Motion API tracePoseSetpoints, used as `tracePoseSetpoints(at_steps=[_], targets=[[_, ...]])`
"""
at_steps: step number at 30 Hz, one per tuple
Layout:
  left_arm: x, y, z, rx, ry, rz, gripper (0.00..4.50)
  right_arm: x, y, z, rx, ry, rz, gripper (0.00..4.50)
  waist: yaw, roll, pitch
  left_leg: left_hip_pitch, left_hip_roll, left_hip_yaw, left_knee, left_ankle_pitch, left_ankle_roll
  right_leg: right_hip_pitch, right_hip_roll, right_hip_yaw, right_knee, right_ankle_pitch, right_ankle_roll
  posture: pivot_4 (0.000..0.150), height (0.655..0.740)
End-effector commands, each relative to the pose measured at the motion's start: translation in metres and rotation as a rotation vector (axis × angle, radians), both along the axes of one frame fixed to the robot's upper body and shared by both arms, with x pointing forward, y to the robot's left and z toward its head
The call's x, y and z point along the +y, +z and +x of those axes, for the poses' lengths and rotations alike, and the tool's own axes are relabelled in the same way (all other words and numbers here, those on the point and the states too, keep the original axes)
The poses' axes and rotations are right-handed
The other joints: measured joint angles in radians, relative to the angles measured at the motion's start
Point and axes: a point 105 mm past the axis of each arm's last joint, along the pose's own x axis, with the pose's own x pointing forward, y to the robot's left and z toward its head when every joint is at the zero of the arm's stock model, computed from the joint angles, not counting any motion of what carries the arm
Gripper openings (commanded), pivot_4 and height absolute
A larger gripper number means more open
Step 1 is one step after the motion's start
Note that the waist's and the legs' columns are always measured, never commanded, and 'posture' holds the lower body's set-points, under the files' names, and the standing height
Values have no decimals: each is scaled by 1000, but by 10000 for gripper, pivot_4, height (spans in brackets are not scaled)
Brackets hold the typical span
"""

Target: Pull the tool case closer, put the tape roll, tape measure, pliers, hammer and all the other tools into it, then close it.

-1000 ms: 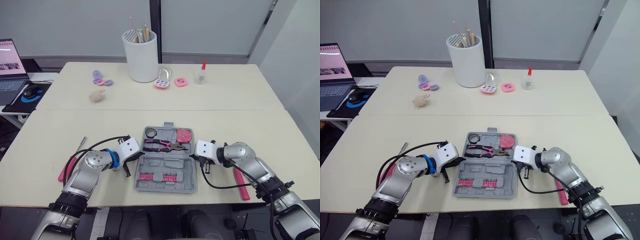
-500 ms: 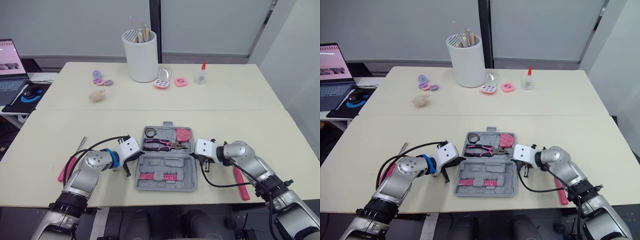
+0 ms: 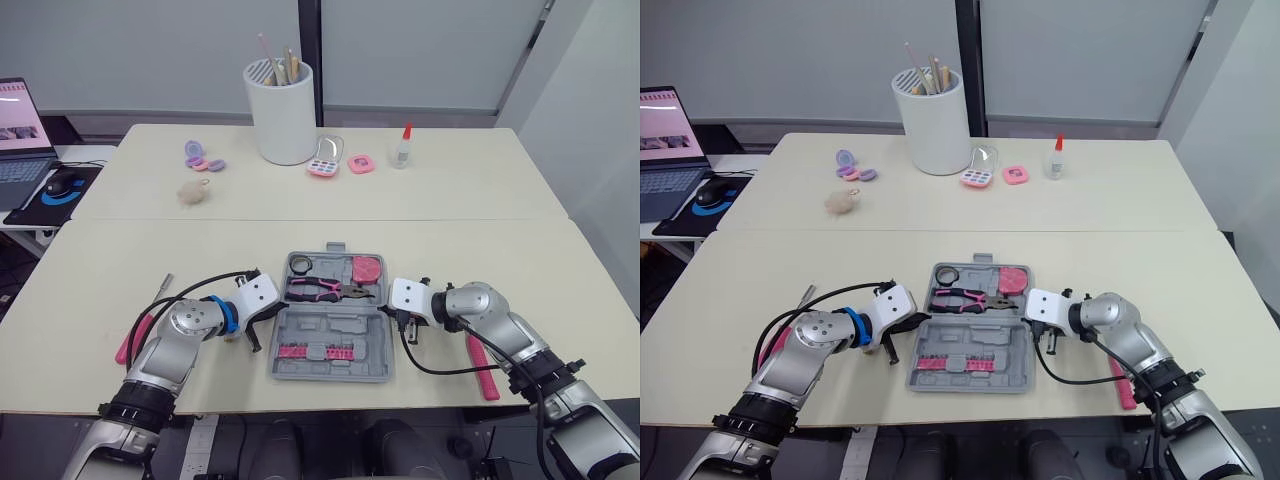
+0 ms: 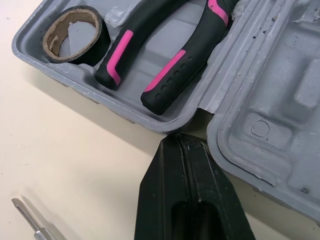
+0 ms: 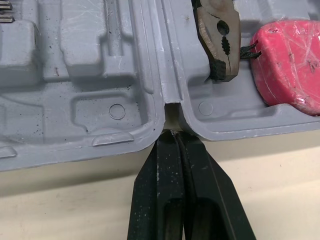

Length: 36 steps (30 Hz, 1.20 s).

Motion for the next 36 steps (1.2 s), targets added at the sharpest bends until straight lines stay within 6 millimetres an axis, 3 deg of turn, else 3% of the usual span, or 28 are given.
tracePoseSetpoints(at_steps=[1, 9, 17, 23, 27, 30, 32, 36], targets=[[-2, -2, -8, 41, -37, -20, 0, 11, 21, 7, -80, 48, 42, 142, -2, 0, 0, 0, 0, 0, 0, 0, 0, 0, 0, 0, 0, 0, 0, 1500, 7400], [-2, -1, -5, 31, -33, -18, 0, 11, 19, 8, -77, 51, 35, 142, -2, 0, 0, 0, 0, 0, 0, 0, 0, -1, 1, 0, 0, 0, 0, 1500, 7400], [5, 5, -6, 20, -20, -19, 0, -5, 19, 10, -80, 31, 8, 142, -2, 0, 0, 0, 0, 0, 0, 0, 0, -1, 1, 0, 0, 0, 0, 1500, 7400], [13, 28, -8, -24, -39, -32, 0, -28, 24, 12, -90, -5, -13, 142, -1, 0, 0, -1, 1, 0, 0, 0, 0, -1, 0, 0, 0, 0, 0, 1500, 7400], [25, 55, -14, -58, -48, -83, 0, -40, 49, 8, -78, -40, 83, 142, 0, 0, 0, -1, 1, 0, 0, 0, 0, -1, 0, 0, 0, 0, 0, 1500, 7400], [45, 89, -24, -57, -3, -222, 5825, -56, 79, -3, -40, -66, 210, 5927, -2, 0, 1, -1, 2, 0, -1, 0, 0, -2, 0, 1, -1, 0, 0, 1500, 7400], [63, 105, -30, -52, 26, -277, 12108, -68, 93, -12, 8, -75, 258, 10336, -2, 0, 1, -1, 3, 0, -1, 0, 0, -2, -3, 0, -1, 0, 0, 1500, 7400], [133, 142, -51, -46, 188, -338, 25369, -106, 134, -31, 97, -149, 366, 19742, -3, 0, 1, -1, 2, 0, -1, 0, 0, -1, -4, -1, -1, 0, 0, 1500, 7400]])
